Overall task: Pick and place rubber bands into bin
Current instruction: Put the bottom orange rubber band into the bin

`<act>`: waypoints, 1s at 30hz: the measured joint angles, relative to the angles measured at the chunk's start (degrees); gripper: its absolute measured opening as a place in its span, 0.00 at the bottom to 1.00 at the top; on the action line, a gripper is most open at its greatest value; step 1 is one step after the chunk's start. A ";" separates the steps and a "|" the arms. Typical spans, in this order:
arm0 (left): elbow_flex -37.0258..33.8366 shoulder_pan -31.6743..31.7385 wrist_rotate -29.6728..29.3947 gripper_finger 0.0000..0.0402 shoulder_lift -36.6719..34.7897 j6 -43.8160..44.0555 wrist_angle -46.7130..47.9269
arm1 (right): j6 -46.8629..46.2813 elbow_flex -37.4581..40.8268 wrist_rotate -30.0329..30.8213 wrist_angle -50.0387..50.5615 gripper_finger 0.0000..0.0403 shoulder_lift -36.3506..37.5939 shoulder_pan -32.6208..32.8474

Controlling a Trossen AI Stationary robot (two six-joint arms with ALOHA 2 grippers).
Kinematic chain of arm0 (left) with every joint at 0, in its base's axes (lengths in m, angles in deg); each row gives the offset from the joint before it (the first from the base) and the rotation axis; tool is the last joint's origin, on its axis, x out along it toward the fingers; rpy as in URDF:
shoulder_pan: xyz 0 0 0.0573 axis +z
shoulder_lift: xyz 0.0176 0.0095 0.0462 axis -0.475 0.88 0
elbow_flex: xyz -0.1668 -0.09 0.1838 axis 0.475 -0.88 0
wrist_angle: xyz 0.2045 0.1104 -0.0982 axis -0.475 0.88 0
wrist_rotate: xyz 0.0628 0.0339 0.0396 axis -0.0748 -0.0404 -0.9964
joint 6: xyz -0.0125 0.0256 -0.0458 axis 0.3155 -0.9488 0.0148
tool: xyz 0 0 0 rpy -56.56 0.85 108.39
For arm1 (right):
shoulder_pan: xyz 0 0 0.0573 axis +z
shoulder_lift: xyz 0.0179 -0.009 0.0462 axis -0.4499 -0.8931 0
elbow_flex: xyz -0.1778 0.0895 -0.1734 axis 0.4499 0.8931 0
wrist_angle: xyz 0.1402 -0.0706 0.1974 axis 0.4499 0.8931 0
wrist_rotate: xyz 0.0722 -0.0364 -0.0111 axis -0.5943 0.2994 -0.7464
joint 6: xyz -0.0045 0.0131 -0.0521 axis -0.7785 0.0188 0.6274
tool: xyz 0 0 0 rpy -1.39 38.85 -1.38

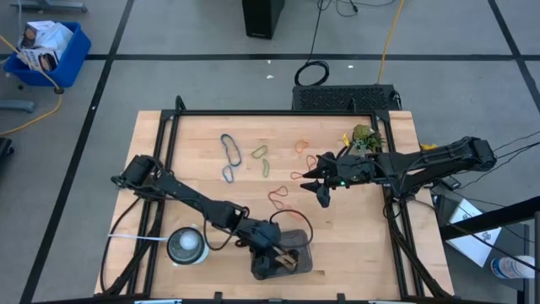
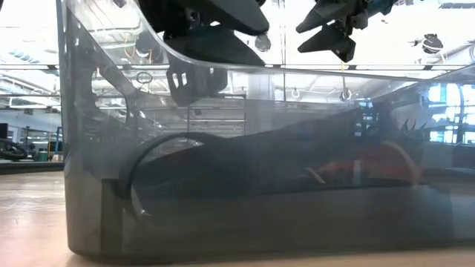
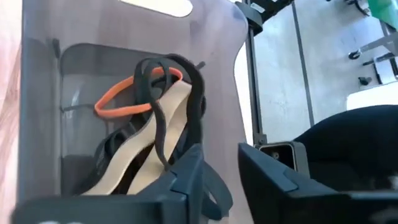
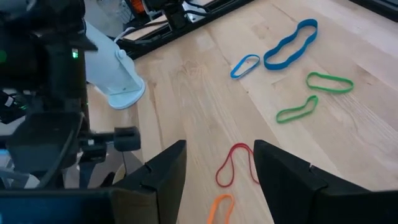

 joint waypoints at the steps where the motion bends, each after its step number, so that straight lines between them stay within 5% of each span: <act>1: 0.00 0.39 1.25 0.30 -0.70 -0.39 0.58 | 0.02 0.00 0.00 0.04 0.45 0.00 0.02; 16: 0.07 8.01 4.87 0.40 -28.39 -20.29 6.45 | 6.12 -0.04 0.13 1.58 0.45 0.02 -1.20; 20: 0.07 10.19 4.39 0.40 -36.27 -25.40 11.62 | 5.85 -3.87 0.20 9.94 0.45 -0.23 -2.93; 30: 0.04 11.70 -8.38 0.40 -49.17 -30.24 25.76 | 5.78 -13.00 -0.53 24.59 0.45 -9.57 -4.12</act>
